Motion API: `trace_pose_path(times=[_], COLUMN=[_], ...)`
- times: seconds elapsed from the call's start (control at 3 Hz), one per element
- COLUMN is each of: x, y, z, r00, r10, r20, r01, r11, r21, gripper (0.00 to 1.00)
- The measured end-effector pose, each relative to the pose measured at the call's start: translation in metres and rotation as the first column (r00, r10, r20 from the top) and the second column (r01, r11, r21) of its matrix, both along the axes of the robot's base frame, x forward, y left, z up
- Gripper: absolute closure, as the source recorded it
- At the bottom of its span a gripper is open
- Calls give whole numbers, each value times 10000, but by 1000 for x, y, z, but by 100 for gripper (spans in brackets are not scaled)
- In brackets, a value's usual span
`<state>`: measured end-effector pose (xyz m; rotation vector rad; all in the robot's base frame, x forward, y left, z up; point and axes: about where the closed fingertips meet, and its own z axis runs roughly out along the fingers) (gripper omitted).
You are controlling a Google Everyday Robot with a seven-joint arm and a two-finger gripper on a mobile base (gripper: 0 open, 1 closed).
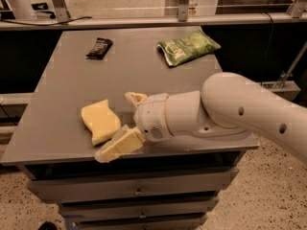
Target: Move sponge near rxbar chocolate
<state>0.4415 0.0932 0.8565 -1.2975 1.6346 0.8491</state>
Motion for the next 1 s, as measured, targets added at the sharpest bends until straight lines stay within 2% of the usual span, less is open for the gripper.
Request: trace_pose_path(times=[0.33, 0.67, 1.0], x=[4, 9, 11], y=[2, 8, 10], z=[-12, -21, -27], r00=[9996, 9993, 9986], r10=[-265, -383, -525], r20=[13, 14, -42], r01=[265, 381, 527], r11=[9993, 9974, 9948], r21=[249, 606, 872], gripper=[0, 18, 41])
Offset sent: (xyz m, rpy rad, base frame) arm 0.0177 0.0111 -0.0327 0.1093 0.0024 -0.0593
